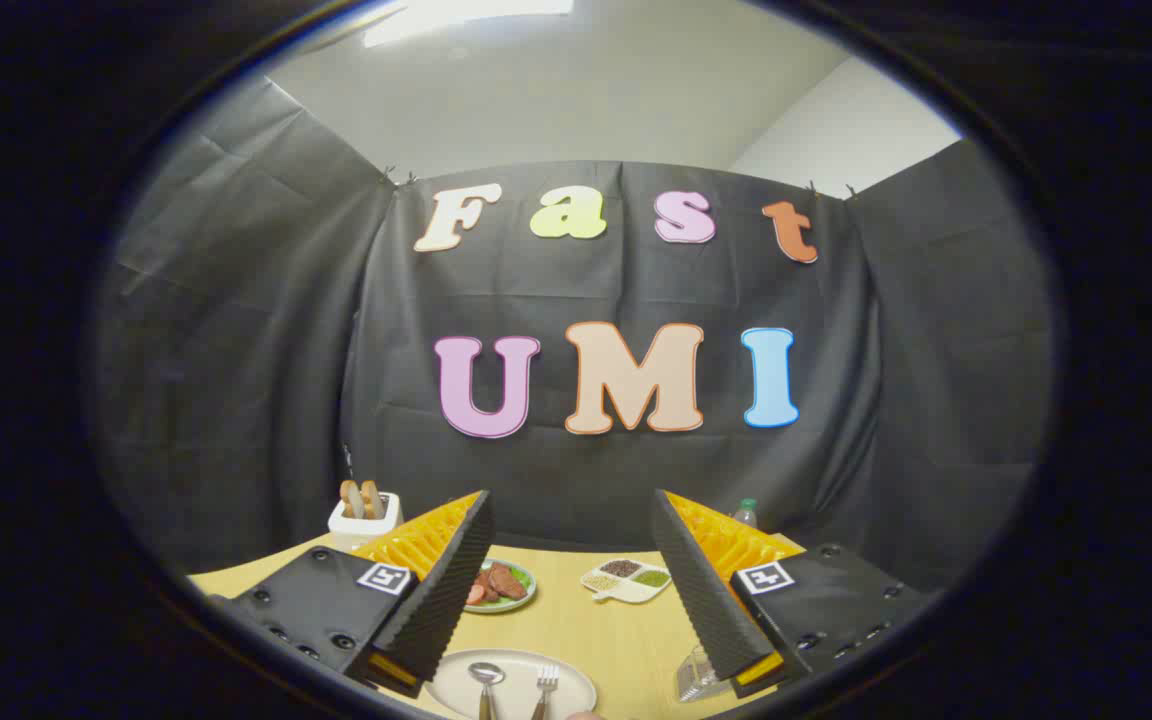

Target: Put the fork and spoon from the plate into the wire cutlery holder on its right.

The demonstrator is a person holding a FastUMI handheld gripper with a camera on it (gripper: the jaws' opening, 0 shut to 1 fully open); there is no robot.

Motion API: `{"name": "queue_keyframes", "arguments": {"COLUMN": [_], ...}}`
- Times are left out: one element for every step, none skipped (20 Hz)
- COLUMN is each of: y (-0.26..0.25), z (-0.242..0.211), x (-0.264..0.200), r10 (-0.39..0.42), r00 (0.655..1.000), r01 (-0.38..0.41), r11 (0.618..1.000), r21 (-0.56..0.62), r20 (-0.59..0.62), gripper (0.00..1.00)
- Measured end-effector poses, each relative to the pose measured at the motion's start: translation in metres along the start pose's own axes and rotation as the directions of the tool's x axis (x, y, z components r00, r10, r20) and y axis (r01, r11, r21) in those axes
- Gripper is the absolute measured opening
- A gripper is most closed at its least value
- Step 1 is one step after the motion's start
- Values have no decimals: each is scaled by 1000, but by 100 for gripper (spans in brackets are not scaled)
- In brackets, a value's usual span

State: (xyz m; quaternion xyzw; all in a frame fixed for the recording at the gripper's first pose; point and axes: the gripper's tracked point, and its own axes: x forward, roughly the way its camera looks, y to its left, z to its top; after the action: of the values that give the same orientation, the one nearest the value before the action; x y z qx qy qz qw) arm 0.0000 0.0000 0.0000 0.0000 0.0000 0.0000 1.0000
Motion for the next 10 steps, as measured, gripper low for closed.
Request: {"name": "queue_keyframes", "arguments": {"y": [-1, -1, -1, -1, -1, 0, 0, 1, 1, 2], "z": [1, 2, 2, 2, 0, -1, -3, -3, -4, -4], "x": [0, 0, 1, 2, 2, 1, 1, 1, 1, 0], "r10": [-1, 0, 0, 1, 2, 4, 5, 6, 6, 7], "r00": [1000, 1000, 1000, 1000, 1000, 1000, 1000, 1000, 1000, 1000], "r01": [1, 0, 0, -1, -2, -4, -5, -6, -6, -8], "r11": [1000, 1000, 1000, 1000, 1000, 1000, 1000, 1000, 1000, 1000], "r21": [-2, -3, -5, -6, -4, -2, 1, 2, 1, -1], "r20": [3, 5, 6, 3, 0, -6, -11, -15, -17, -20], "gripper": [100, 100, 100, 100, 100, 100, 100, 100, 100, 100]}}
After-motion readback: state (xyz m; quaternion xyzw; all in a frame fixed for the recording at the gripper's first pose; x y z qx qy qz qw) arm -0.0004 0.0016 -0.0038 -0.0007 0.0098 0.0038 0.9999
